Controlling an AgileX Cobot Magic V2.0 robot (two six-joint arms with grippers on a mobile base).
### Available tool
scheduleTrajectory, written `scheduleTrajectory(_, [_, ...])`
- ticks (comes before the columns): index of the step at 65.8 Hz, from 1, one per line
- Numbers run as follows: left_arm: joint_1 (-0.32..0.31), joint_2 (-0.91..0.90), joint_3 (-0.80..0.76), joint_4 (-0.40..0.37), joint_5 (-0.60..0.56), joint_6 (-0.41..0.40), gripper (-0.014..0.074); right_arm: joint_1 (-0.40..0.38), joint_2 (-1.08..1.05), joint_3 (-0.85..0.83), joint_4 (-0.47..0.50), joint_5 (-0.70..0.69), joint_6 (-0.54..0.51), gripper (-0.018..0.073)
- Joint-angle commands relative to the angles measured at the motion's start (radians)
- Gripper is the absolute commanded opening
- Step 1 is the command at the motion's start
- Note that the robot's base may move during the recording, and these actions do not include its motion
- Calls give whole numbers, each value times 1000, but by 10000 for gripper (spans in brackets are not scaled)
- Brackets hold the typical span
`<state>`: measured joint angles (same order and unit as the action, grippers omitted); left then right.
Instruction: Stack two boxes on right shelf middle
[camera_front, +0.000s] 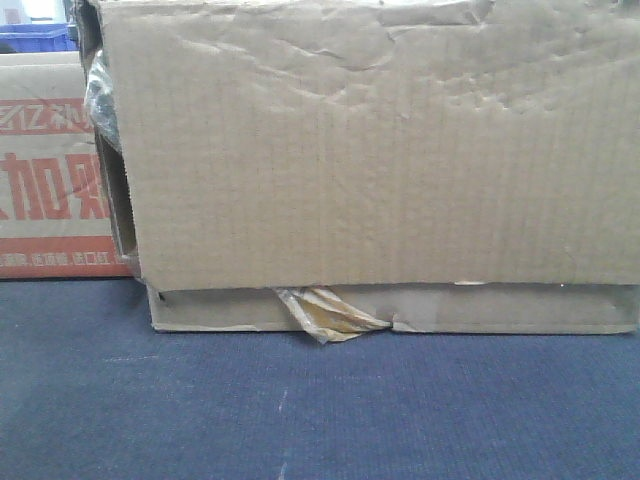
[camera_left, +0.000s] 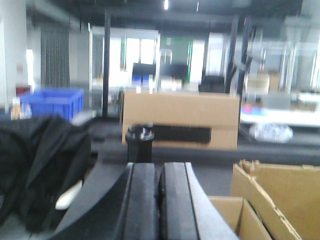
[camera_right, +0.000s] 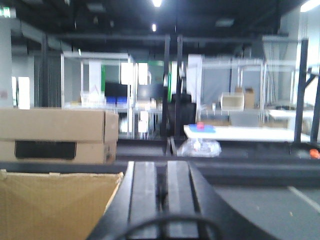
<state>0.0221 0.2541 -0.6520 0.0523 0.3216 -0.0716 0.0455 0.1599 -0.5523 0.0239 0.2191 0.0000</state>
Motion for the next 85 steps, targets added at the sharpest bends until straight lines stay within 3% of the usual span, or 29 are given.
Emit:
scheduleTrajectory(1, [3, 106, -103, -4, 103, 0, 90, -3, 99, -72, 1, 65, 5, 97])
scheduleTrajectory(8, [3, 215, -166, 0, 137, 0, 279, -3, 213, -114, 1, 64, 5, 343])
scheduleTrajectory(17, [-3, 321, -180, 0, 152, 0, 489, -3, 328, -121, 1, 58, 5, 577])
scheduleTrajectory(24, [-33, 376, -182, 0, 163, 0, 610, -3, 388, -121, -2, 58, 0, 570])
scheduleTrajectory(31, [-47, 443, -224, 0, 215, 0, 598, -3, 413, -121, -2, 51, 0, 570])
scheduleTrajectory(36, [-45, 508, -306, 18, 314, 0, 598, -3, 413, -121, -2, 43, 0, 570])
scheduleTrajectory(50, [-45, 807, -658, 92, 603, 4, 598, 14, 413, -124, -2, 39, 0, 570])
scheduleTrajectory(63, [-45, 1100, -928, 64, 866, 140, 598, 37, 413, -124, -2, 39, 0, 570])
scheduleTrajectory(71, [-43, 1232, -1015, 62, 899, 174, 598, 37, 413, -124, -2, 39, 0, 570])
scheduleTrajectory(78, [-3, 1312, -1040, 60, 892, 180, 598, 37, 413, -124, -2, 39, 0, 570])
scheduleTrajectory(85, [56, 1384, -1040, -35, 883, 267, 598, 37, 413, -124, -2, 39, 0, 570])
